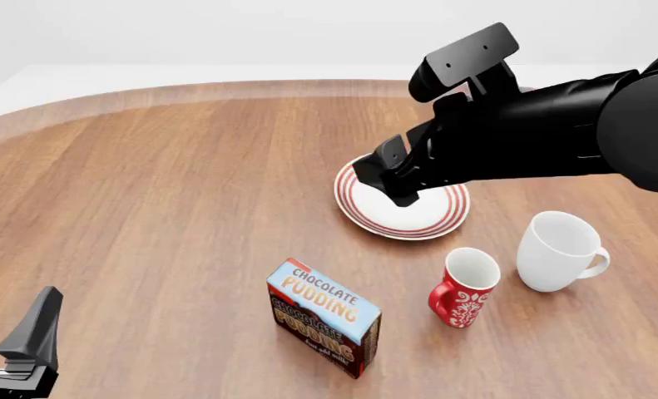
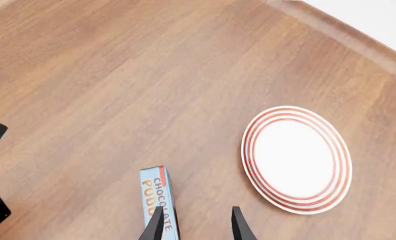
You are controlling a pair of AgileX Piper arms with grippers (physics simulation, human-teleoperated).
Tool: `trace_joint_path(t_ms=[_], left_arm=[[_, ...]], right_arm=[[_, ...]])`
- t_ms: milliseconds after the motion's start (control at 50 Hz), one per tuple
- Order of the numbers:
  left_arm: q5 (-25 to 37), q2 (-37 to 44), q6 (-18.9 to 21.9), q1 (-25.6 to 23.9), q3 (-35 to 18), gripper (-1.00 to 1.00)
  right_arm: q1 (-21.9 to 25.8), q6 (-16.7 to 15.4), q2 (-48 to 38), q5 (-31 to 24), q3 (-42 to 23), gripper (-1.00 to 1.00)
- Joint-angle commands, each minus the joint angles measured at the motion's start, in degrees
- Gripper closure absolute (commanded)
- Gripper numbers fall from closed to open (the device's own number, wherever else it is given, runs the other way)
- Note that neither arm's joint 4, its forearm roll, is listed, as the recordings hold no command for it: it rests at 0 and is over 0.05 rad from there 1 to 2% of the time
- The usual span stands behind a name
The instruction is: Put the chocolate pudding to the right of the plate.
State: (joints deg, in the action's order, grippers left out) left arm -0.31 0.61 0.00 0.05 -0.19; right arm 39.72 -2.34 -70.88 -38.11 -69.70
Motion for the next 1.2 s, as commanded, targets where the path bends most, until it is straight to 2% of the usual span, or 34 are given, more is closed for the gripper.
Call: trace_joint_path(t_ms=[20, 300, 320, 720, 1020, 1060, 1200], left_arm=[[0.0, 0.0, 0.0, 0.0, 0.0, -1.0], [0.0, 0.02, 0.0, 0.0, 0.0, -1.0], [0.0, 0.02, 0.0, 0.0, 0.0, -1.0], [0.0, -0.01, 0.01, 0.01, 0.0, -1.0], [0.0, 0.01, 0.0, 0.0, 0.0, -1.0], [0.0, 0.0, 0.0, 0.0, 0.0, -1.0], [0.0, 0.0, 0.0, 0.0, 0.0, -1.0]], right_arm=[[0.49, 0.38, 0.46, 0.49, 2.05, -1.0], [1.74, 0.35, -0.94, 1.12, 2.96, -1.0], [2.85, 1.12, -1.36, 1.04, 2.9, -1.0], [5.02, 0.13, -4.66, 0.35, 1.59, -1.0], [6.09, 0.19, -7.77, 2.38, 1.66, -1.0], [5.84, -0.91, -7.71, 2.52, 2.07, -1.0], [6.34, 0.19, -8.14, 3.76, 3.33, -1.0]])
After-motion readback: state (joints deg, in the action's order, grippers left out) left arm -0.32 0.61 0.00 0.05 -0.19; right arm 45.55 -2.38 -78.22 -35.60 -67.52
